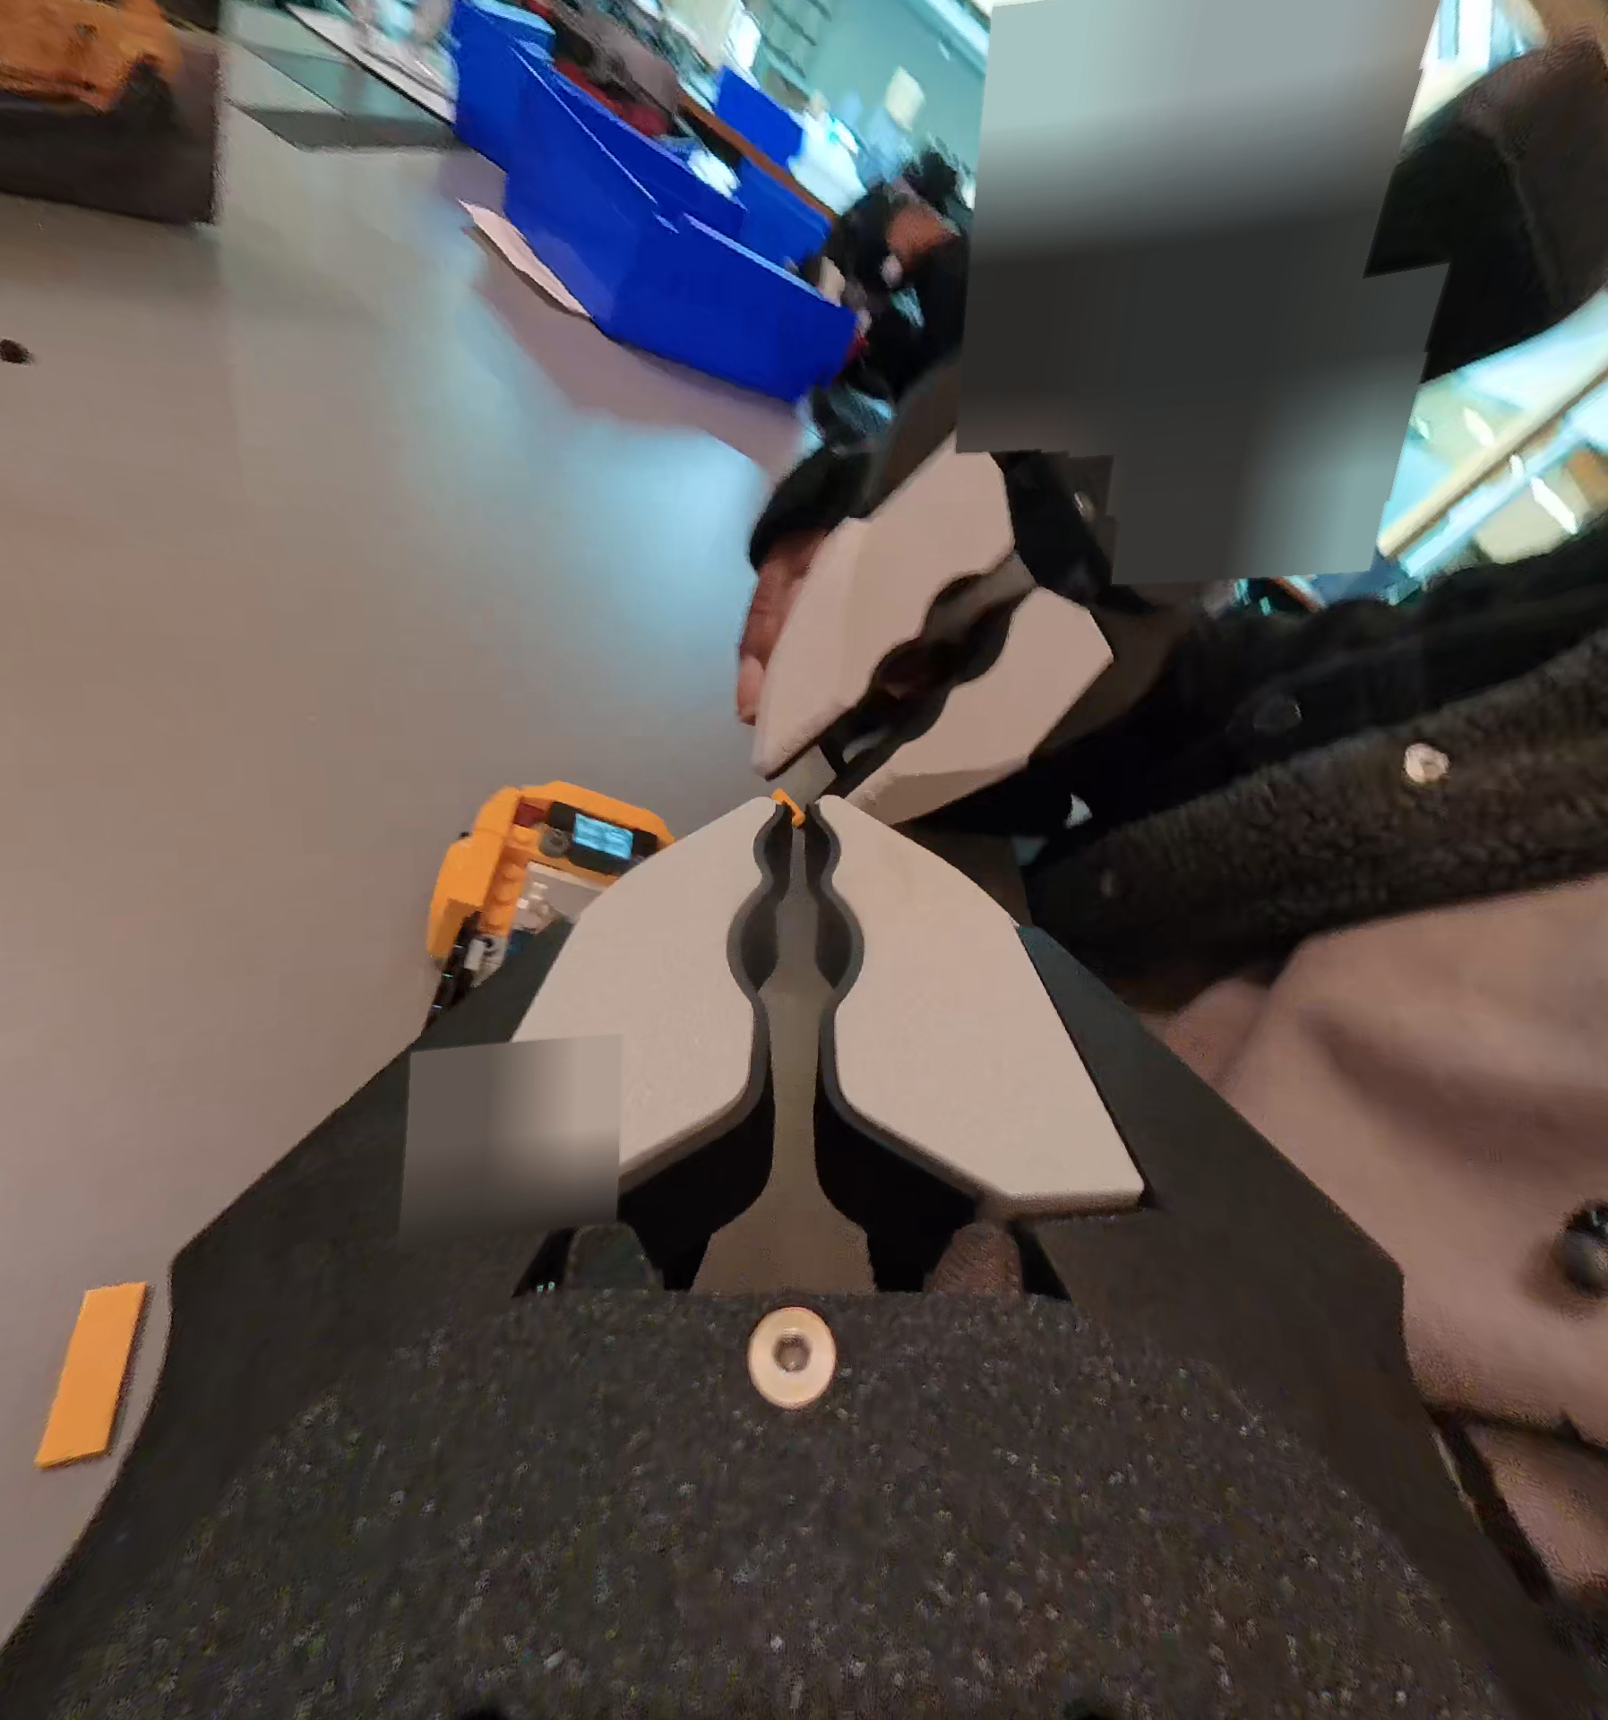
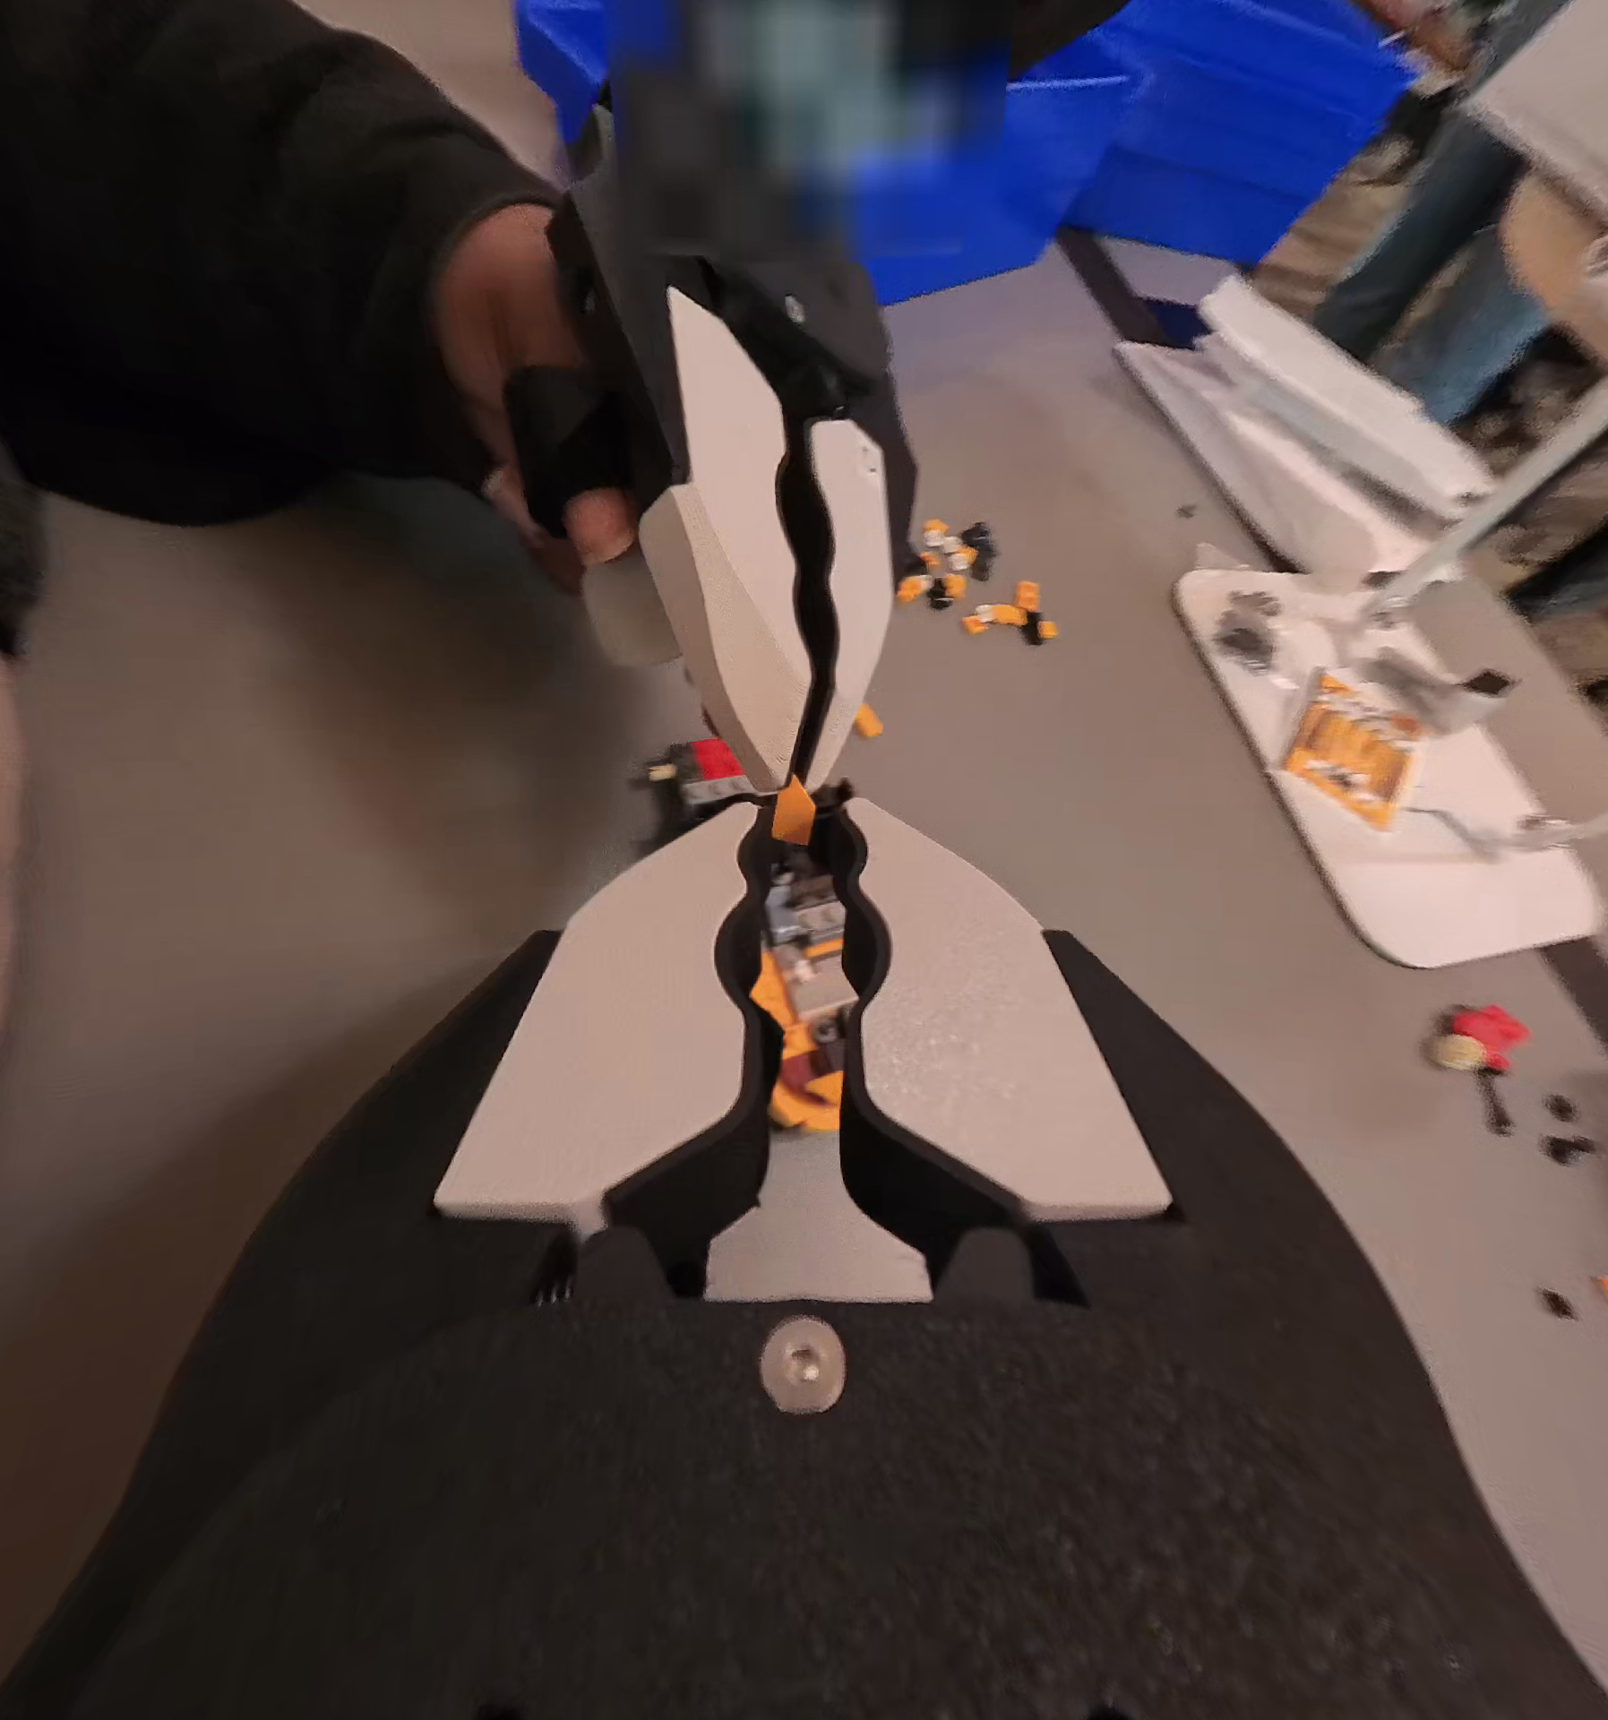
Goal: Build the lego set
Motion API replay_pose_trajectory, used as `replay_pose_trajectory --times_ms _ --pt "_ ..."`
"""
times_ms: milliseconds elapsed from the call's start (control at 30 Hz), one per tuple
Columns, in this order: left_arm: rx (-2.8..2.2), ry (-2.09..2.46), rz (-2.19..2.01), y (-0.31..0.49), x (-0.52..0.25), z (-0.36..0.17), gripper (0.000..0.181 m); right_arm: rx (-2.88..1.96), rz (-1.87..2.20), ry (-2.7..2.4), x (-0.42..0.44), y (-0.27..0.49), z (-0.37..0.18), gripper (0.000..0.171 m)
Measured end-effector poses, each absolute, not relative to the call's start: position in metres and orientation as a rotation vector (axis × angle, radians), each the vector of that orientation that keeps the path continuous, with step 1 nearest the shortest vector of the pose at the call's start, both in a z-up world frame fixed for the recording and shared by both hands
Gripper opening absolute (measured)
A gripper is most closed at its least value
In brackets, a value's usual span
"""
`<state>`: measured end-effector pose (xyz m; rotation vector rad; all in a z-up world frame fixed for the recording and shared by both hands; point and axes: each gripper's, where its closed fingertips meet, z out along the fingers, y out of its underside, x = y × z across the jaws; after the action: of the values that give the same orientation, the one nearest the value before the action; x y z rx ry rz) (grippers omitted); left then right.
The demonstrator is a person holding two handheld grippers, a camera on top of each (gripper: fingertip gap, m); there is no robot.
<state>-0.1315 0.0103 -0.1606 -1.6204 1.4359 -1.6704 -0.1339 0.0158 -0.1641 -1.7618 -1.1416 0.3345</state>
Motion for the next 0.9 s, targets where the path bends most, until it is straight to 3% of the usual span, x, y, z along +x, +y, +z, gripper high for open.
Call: replay_pose_trajectory --times_ms 167,500,733,900 --pt "-1.499 1.702 -1.551 -0.006 -0.141 -0.170 0.002 -1.885 0.677 -1.189 -0.138 0.000 -0.171 0.013" --pt "-1.384 1.922 -1.385 -0.025 -0.151 -0.179 0.002 -1.921 0.923 -1.266 -0.155 -0.019 -0.181 0.005" --pt "-1.303 1.785 -1.429 -0.018 -0.147 -0.159 0.003 -1.793 1.090 -1.031 -0.149 -0.013 -0.154 0.001" --pt "-1.301 1.539 -1.518 -0.001 -0.139 -0.134 0.013 -1.581 1.171 -0.673 -0.132 0.009 -0.115 0.000"
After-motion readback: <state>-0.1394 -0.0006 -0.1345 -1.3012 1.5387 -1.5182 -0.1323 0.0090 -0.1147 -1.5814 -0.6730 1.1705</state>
